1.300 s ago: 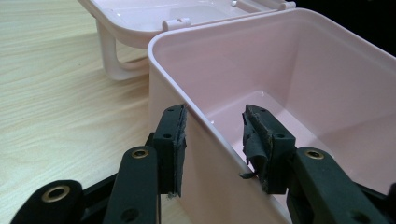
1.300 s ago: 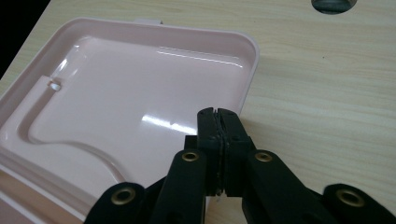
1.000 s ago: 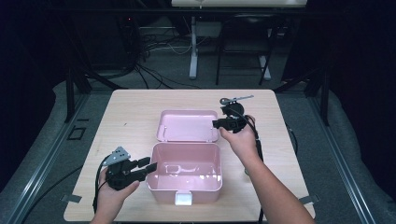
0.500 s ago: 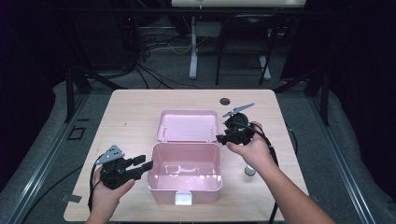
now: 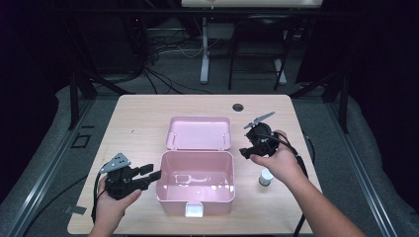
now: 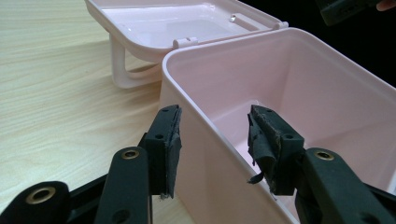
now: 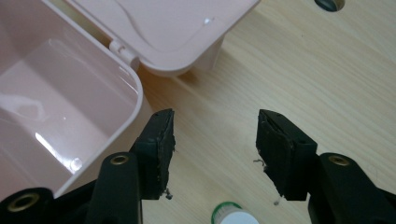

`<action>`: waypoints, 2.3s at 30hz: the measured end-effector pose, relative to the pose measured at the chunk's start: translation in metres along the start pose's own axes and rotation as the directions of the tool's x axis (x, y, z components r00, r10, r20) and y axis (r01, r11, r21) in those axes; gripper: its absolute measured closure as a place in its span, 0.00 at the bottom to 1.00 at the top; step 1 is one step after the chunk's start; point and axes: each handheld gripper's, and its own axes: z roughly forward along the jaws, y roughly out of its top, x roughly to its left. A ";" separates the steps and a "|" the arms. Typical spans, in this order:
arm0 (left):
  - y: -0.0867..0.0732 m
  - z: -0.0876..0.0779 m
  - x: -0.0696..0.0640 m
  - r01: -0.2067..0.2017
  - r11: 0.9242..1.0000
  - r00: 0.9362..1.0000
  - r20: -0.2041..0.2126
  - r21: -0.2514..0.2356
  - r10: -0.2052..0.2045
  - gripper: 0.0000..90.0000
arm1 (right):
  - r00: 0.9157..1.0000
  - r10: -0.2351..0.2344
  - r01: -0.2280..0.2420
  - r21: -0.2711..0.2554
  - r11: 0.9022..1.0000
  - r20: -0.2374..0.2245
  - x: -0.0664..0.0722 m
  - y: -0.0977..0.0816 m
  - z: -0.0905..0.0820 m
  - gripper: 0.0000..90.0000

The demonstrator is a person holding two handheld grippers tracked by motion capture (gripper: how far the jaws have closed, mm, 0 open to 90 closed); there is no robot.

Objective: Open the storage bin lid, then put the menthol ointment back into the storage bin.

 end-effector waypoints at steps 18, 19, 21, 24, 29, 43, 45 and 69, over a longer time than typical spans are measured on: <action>0.001 -0.003 0.001 -0.010 1.000 1.000 -0.012 -0.007 0.010 0.60 | 1.000 0.009 -0.008 0.173 0.985 -0.006 -0.008 -0.009 0.014 0.45; 0.001 -0.003 0.001 -0.012 1.000 1.000 -0.011 -0.008 0.012 0.60 | 1.000 0.005 -0.004 0.177 0.984 -0.005 -0.008 -0.010 0.016 0.44; 0.001 -0.003 0.001 -0.006 1.000 1.000 -0.008 -0.009 0.006 0.60 | 1.000 0.000 0.001 0.200 0.980 -0.006 -0.009 -0.012 0.018 0.42; 0.001 -0.003 0.001 -0.007 1.000 1.000 -0.008 -0.009 0.007 0.60 | 1.000 0.005 -0.003 0.220 0.975 -0.009 -0.009 -0.016 0.019 0.40; 0.001 -0.004 0.001 -0.005 1.000 1.000 -0.010 -0.011 0.005 0.60 | 0.999 0.038 -0.029 0.232 0.972 -0.036 -0.012 -0.021 0.021 0.29; 0.005 -0.009 -0.001 -0.031 0.999 0.999 -0.025 -0.024 0.031 0.57 | 0.997 -0.020 0.039 0.272 0.962 -0.072 -0.010 -0.030 0.024 0.24; 0.006 -0.009 -0.002 -0.018 1.000 0.999 -0.031 -0.008 0.018 0.56 | 0.997 -0.017 0.037 0.276 0.960 -0.077 -0.011 -0.031 0.025 0.28; 0.008 -0.009 -0.006 -0.030 0.999 0.999 -0.036 0.017 0.031 0.39 | 1.000 -0.007 0.016 0.361 0.932 -0.026 -0.022 -0.049 0.036 0.41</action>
